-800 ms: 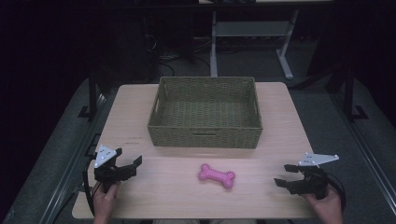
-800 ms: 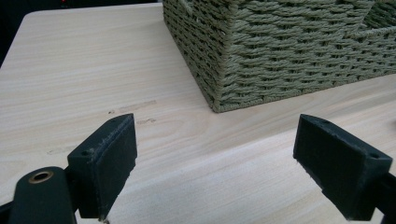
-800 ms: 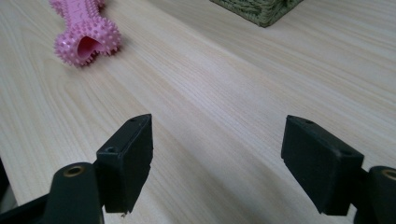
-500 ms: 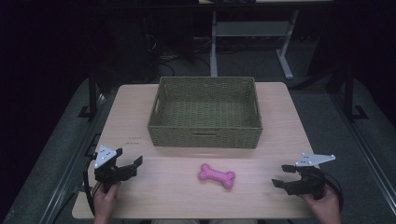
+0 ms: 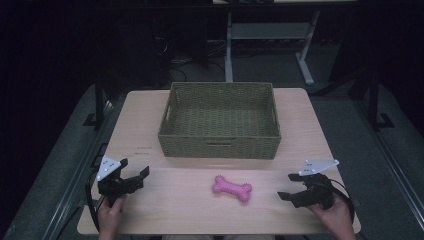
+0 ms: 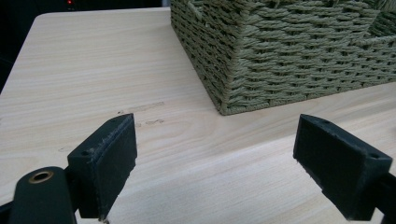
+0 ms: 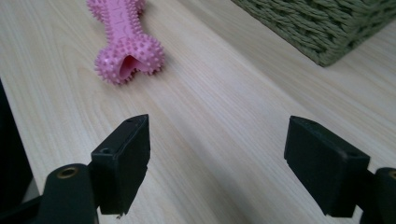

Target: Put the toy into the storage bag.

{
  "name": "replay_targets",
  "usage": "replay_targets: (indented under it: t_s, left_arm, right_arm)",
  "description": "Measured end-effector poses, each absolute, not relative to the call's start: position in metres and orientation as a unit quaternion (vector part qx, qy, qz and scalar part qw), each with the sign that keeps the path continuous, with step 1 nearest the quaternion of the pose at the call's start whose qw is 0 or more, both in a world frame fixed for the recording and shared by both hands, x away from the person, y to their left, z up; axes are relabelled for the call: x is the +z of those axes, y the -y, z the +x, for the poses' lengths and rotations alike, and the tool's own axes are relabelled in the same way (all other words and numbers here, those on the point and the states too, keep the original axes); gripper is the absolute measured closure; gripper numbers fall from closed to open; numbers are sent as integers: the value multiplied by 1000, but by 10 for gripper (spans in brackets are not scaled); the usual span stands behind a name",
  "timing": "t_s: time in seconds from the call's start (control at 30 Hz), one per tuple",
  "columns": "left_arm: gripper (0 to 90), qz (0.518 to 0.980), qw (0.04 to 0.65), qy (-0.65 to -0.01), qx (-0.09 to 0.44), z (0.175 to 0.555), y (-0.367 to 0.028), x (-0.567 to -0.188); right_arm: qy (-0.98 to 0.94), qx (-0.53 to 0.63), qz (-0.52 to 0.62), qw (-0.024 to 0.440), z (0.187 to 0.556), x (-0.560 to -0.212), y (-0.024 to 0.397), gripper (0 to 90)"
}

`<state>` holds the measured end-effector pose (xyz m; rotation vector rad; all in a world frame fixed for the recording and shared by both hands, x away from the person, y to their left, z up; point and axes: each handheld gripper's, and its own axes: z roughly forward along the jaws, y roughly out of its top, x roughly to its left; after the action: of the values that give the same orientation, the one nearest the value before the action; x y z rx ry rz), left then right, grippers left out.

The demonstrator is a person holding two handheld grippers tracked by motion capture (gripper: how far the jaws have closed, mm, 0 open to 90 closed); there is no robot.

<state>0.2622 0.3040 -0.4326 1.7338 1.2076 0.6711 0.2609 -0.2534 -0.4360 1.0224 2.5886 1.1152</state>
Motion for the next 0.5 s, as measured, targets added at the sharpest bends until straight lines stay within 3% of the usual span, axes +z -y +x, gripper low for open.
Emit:
replay_targets:
  t_s: [0.5]
  left_arm:
    - [130, 690, 456, -491, 273, 257, -309, -430]
  right_arm:
    - [-888, 350, 296, 38, 266, -426, 221, 184]
